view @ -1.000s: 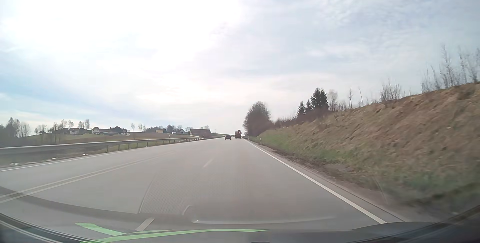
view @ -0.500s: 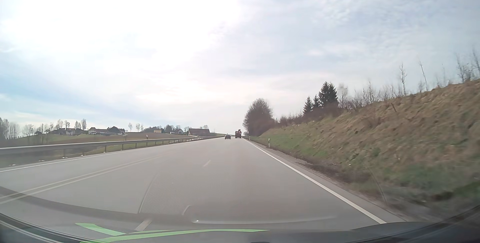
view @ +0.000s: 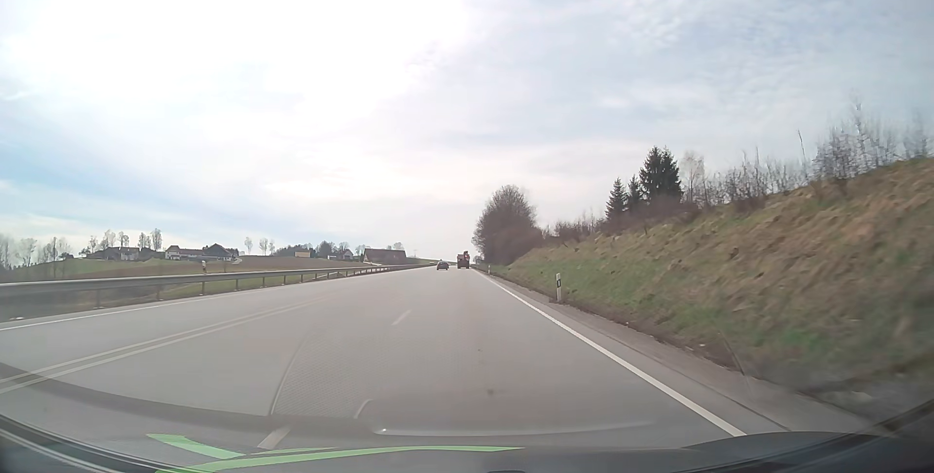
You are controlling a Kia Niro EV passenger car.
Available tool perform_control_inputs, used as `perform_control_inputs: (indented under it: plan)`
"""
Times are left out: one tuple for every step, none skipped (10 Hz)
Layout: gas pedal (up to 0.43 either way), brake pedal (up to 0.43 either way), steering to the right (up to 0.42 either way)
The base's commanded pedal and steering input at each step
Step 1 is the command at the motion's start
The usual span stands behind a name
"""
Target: Follow the waypoints while adhering to traffic rules and regulations
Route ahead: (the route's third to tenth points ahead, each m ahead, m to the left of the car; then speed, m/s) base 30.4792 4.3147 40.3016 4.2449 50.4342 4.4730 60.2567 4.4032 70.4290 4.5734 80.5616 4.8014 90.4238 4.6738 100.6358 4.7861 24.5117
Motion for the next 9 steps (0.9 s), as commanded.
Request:
perform_control_inputs:
  plan:
    - [0.390, 0.000, 0.001]
    - [0.390, 0.000, 0.001]
    - [0.390, 0.000, 0.001]
    - [0.390, 0.000, 0.001]
    - [0.390, 0.000, 0.001]
    - [0.390, 0.000, 0.001]
    - [0.390, 0.000, 0.001]
    - [0.390, 0.000, 0.001]
    - [0.390, 0.000, 0.001]
